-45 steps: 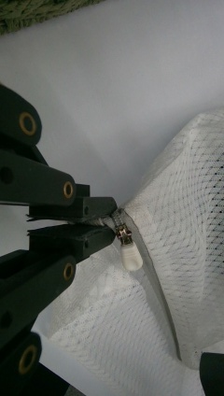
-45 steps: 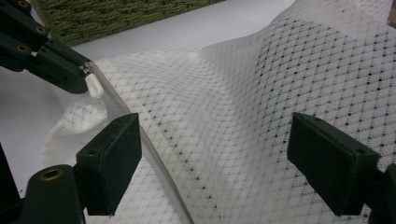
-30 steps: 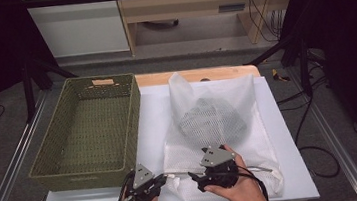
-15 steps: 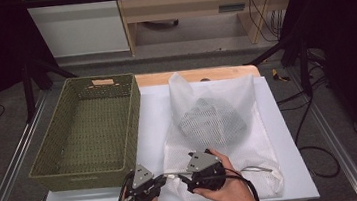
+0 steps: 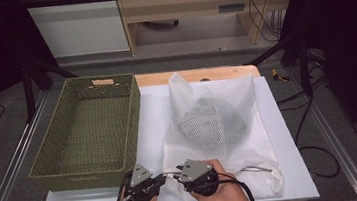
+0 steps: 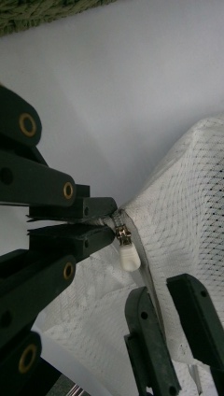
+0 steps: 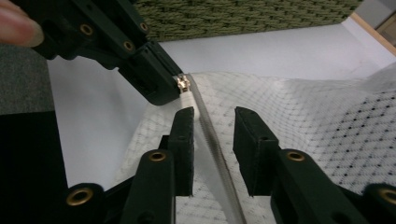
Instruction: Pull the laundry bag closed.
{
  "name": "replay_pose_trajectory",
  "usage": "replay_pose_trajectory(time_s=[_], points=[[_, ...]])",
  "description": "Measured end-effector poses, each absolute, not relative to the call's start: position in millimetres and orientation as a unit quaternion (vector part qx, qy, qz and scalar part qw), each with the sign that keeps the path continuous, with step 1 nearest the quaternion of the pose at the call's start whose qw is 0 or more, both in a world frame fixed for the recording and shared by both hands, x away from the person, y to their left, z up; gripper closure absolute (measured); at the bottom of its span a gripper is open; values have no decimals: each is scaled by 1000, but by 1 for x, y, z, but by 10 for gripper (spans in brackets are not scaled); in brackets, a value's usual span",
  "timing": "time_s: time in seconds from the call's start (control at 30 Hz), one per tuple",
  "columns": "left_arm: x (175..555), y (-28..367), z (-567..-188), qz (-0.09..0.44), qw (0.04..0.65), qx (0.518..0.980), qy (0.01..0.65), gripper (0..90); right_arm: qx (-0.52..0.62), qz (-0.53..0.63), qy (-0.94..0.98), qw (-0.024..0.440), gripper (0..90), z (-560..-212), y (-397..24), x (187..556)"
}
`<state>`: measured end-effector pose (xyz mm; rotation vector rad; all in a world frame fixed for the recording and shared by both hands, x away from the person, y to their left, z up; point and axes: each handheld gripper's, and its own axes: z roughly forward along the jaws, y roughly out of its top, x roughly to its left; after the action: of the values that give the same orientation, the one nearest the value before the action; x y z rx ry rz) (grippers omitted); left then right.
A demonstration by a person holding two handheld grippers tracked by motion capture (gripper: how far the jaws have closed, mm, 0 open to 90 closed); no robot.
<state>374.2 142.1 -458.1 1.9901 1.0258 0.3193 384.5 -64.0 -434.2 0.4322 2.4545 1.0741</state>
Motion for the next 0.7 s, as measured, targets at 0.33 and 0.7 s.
replay_pose_trajectory(time_s=[0.33, 0.7], points=[[374, 143, -455, 128, 429, 795, 410, 862, 128, 367, 896, 216, 743, -439, -49, 383], [373, 143, -452, 125, 433, 792, 410, 862, 111, 343, 902, 238, 805, -439, -40, 383]])
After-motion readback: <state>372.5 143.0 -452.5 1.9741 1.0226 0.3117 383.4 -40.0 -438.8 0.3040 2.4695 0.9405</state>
